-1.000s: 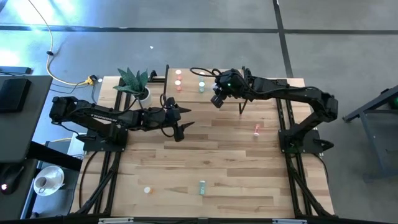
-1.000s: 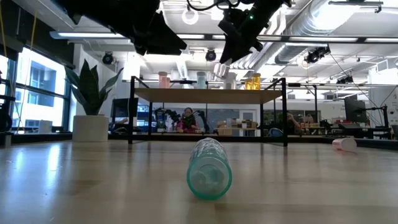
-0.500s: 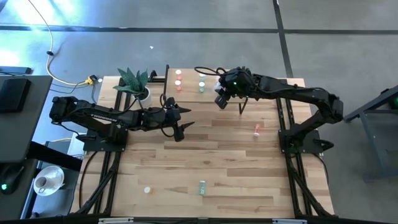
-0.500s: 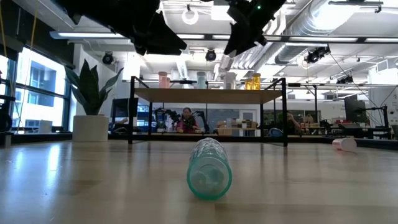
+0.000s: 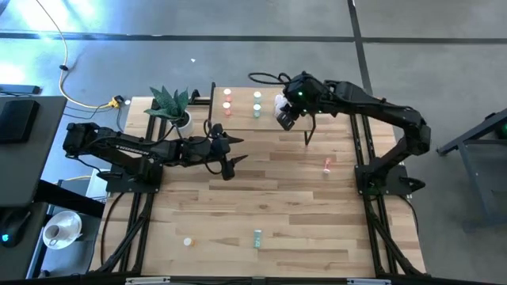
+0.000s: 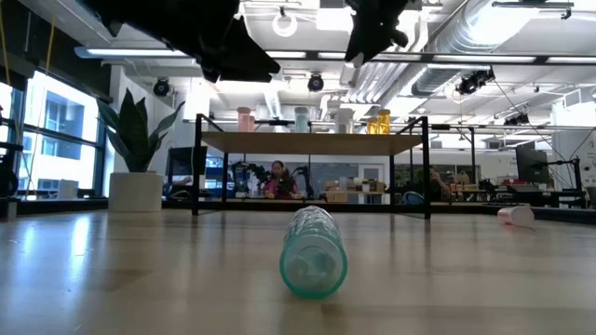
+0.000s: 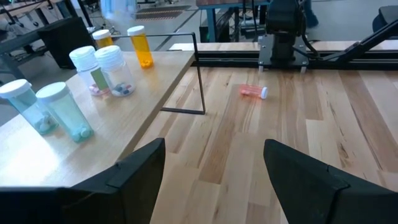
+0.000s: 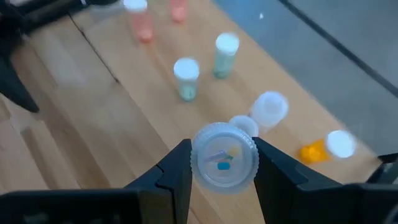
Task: Pick and place medicine bottles onto shelf by color
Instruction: Put the transparent pill bottle aligned with the other transparent pill bottles on the shelf
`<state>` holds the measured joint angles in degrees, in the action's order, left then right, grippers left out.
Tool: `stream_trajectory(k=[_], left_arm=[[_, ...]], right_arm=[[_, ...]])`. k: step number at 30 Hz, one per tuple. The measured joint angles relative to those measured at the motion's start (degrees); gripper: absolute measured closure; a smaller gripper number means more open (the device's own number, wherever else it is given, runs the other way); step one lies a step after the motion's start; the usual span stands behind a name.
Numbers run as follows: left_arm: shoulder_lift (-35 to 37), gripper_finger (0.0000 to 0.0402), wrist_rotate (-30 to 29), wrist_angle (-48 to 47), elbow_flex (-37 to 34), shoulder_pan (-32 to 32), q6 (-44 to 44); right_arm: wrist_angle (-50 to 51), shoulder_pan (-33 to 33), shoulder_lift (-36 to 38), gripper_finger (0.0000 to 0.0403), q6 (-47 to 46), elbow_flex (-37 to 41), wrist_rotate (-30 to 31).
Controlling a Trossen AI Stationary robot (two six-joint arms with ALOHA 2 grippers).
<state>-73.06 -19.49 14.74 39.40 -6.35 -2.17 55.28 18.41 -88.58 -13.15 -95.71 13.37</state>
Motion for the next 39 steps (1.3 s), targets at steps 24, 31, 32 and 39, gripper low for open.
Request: stream_trajectory(k=[24,31,32,39], left_arm=[[0.00,0.0141,0.02,-0.83,-0.02,0.02,0.01],[0.00,0.0141,0.02,-0.83,-0.02,0.02,0.01],[0.00,0.0141,0.02,-0.83,-0.02,0.02,0.01],[0.00,0.0141,0.02,-0.83,-0.02,0.02,0.01]], right_arm=[[4.70,0.09,-10.96,0.0281,2.69,-0.01,-2.85],[4.42,0.37,-11.89,0.0281,2.94,-0.03,-2.26],[4.42,0.52,-11.89,0.0281,2.95,-0.03,-2.24],[4.65,0.74,-11.91,0.0266,4.34,-0.03,-1.91]])
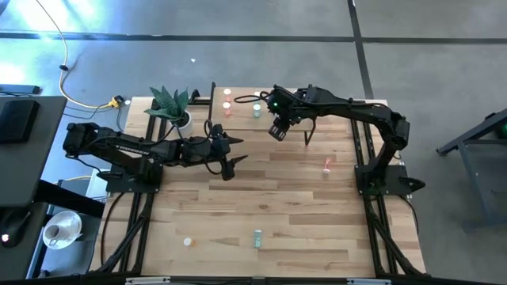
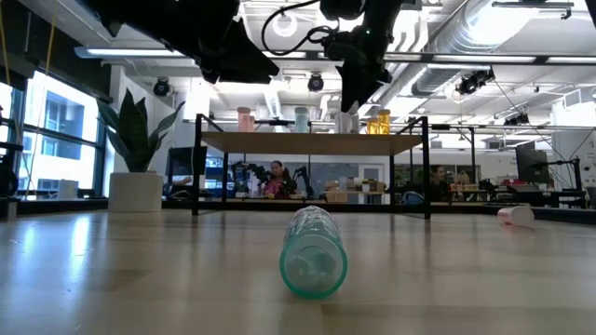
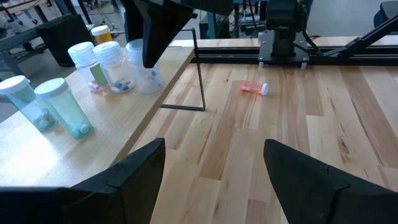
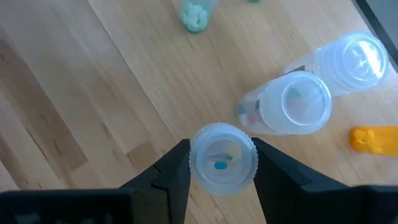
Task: Pick and place medicine bottles onto shelf by color
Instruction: Put the transparent pill bottle aligned with the other transparent pill bottles on the shelf
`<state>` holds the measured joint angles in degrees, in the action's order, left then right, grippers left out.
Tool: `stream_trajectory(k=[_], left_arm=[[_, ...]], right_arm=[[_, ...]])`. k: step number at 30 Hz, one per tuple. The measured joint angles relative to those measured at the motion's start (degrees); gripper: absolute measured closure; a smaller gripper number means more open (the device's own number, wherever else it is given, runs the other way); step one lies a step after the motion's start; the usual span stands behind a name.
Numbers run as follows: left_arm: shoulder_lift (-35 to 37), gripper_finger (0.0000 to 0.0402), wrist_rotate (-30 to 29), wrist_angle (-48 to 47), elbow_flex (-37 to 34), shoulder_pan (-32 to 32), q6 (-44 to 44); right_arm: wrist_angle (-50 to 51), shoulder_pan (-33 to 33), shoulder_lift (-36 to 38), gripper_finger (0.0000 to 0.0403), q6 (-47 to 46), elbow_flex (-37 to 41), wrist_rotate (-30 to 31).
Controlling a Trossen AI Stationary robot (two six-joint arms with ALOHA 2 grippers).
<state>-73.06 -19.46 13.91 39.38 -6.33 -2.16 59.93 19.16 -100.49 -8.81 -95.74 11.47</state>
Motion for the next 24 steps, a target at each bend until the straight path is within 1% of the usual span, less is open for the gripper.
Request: stream_trajectory(k=[5,8,12,16,20,24], left_arm=[[0.00,0.0141,0.00,0.00,0.00,0.00,0.00],[0.00,0.0141,0.00,0.00,0.00,0.00,0.00],[0.00,0.0141,0.00,0.00,0.00,0.00,0.00],[0.00,0.0141,0.00,0.00,0.00,0.00,-0.02],[0.00,0.0141,0.00,0.00,0.00,0.00,-0.02],[0.00,0.0141,0.02,0.00,0.00,0.00,-0.02]], right_arm=[[-0.69,0.00,-0.04,0.0227,0.14,0.00,0.04],[-0.75,0.00,-0.04,0.0214,0.12,0.00,0.04],[-0.86,0.00,-0.04,0.0212,0.20,0.00,0.21],[-0.88,0.00,-0.04,0.0211,0.29,0.00,2.69],[-0.95,-0.01,0.05,0.0211,0.29,-0.01,2.95],[0.77,0.00,0.18,0.0210,0.21,-2.33,2.97]])
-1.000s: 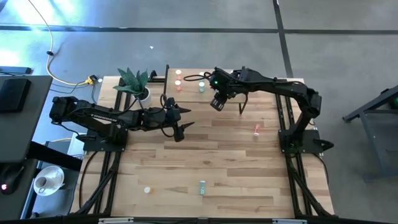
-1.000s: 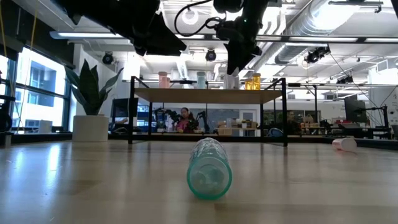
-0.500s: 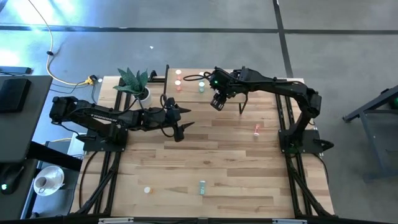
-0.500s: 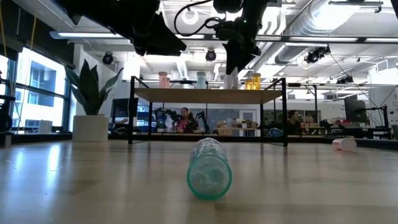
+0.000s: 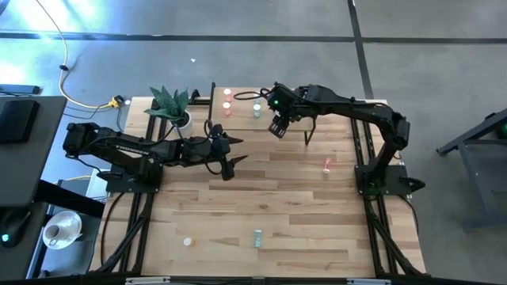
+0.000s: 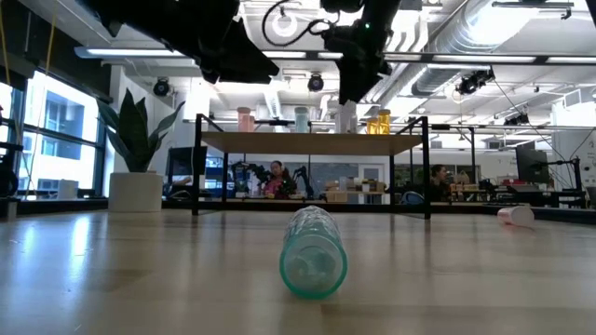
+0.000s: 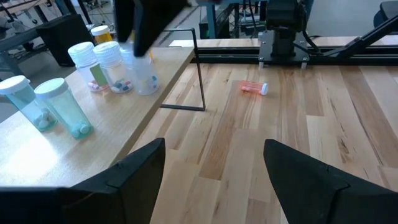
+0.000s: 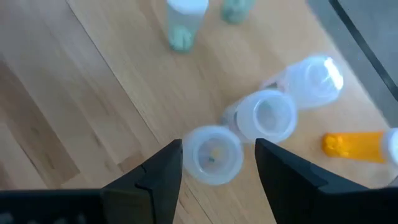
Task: Pick and place medicine bottles onto shelf by color
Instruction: Put the transparent pill bottle aligned with the other transparent pill bottles on the shelf, then put the orange pill bottle aligned with the other orange pill bottles on the shelf
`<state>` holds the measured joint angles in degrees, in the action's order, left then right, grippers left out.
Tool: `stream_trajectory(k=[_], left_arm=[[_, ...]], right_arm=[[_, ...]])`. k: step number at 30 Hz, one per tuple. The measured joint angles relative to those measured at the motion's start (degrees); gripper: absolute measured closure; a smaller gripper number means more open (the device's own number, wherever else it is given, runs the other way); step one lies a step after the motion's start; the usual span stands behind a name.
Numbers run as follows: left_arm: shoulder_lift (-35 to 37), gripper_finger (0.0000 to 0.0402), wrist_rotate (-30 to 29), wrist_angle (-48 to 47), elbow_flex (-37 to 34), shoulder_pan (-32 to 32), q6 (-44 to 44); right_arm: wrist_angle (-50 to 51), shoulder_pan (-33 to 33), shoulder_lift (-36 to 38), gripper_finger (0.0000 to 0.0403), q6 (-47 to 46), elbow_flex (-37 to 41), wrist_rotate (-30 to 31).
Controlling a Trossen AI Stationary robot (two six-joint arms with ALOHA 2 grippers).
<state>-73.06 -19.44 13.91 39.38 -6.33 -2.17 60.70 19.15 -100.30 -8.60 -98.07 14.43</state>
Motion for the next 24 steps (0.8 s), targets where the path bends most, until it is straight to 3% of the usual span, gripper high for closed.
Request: stream_trajectory(k=[12,19,24], left_arm=[[0.00,0.0141,0.00,-2.38,0.00,1.51,0.35],[1.91,0.0141,-1.20,-2.71,0.09,4.82,0.52],[6.94,0.0141,-1.33,-8.68,0.07,7.87,3.80]], right_arm=[[9.82,-2.40,0.22,0.0210,-1.46,-8.73,-1.46],[20.11,-8.53,0.78,0.0210,-2.62,-8.91,0.59],[24.23,-13.39,0.78,0.0210,-4.52,-8.91,1.75]])
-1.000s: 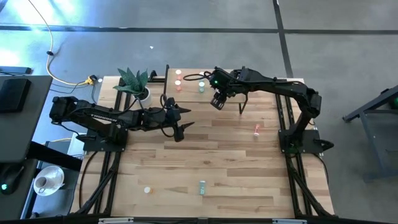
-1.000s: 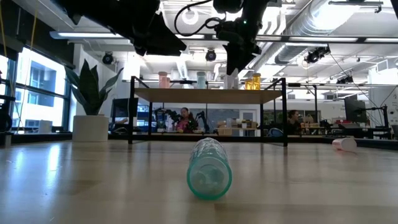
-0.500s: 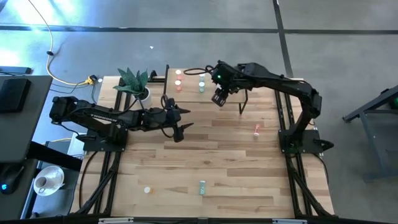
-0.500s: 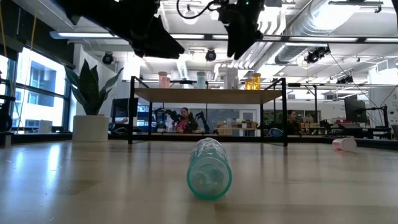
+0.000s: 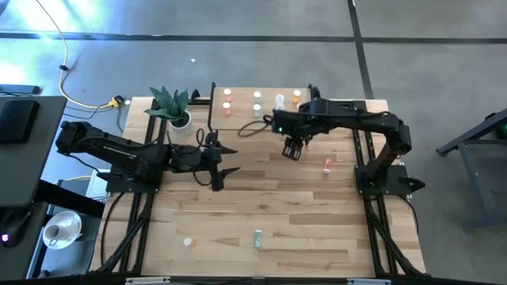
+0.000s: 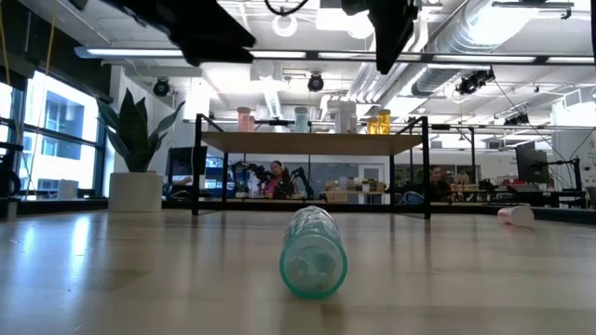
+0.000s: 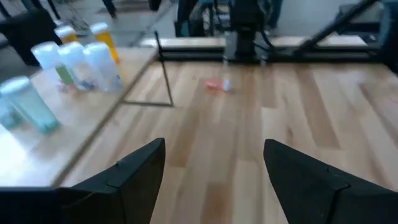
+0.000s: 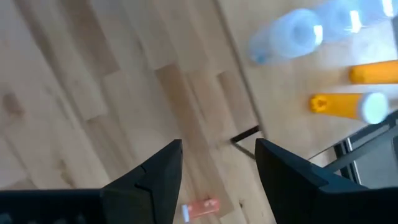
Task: Pick and place medicine bottles onto shelf by color
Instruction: Put the orange pill bottle aligned with the other orange pill bottles on the shelf
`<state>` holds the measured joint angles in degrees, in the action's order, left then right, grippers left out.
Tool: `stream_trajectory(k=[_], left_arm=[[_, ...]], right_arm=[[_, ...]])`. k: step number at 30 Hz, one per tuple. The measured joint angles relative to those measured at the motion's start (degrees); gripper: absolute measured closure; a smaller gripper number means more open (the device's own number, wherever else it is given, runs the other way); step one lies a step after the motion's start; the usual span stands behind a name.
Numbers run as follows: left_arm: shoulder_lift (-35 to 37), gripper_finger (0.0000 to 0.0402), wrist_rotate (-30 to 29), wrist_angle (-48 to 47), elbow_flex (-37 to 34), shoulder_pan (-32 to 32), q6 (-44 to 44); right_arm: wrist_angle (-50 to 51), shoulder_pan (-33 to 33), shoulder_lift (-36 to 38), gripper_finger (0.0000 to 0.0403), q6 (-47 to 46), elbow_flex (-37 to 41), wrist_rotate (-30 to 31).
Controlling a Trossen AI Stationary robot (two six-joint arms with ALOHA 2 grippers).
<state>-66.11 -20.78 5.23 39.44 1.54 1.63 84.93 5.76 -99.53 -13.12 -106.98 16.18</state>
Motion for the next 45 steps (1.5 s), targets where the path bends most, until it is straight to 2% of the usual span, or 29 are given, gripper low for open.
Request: stream_trajectory(k=[5,10,16,20,29,35,45], left_arm=[[5.45,0.0141,-1.14,-7.61,0.00,3.92,3.75],[9.06,0.0141,-4.11,-12.25,0.00,9.00,7.29],[9.84,0.0141,-4.11,-19.79,0.02,14.75,14.85],[9.80,0.0141,-3.91,-24.94,0.02,18.86,22.06],[9.78,0.0143,-3.95,-31.43,0.02,30.46,32.18],[8.17,0.0143,-6.13,-35.17,-0.22,40.09,43.06],[0.70,0.0143,-7.12,-36.76,-0.26,52.47,59.47]], right_arm=[[0.34,-5.38,0.18,0.0210,-0.10,2.24,0.20],[-1.59,-9.94,3.31,0.0210,-2.97,11.55,0.97],[-8.19,-14.90,7.62,0.0210,-6.55,20.02,1.42],[-13.32,-17.99,10.17,0.0210,-7.63,23.88,1.48],[-31.38,-23.79,16.11,0.0210,-5.90,35.14,6.08],[-39.34,-24.33,17.55,0.0210,-4.84,42.20,6.08],[-47.66,-24.31,17.48,0.0210,-1.87,45.68,6.50]])
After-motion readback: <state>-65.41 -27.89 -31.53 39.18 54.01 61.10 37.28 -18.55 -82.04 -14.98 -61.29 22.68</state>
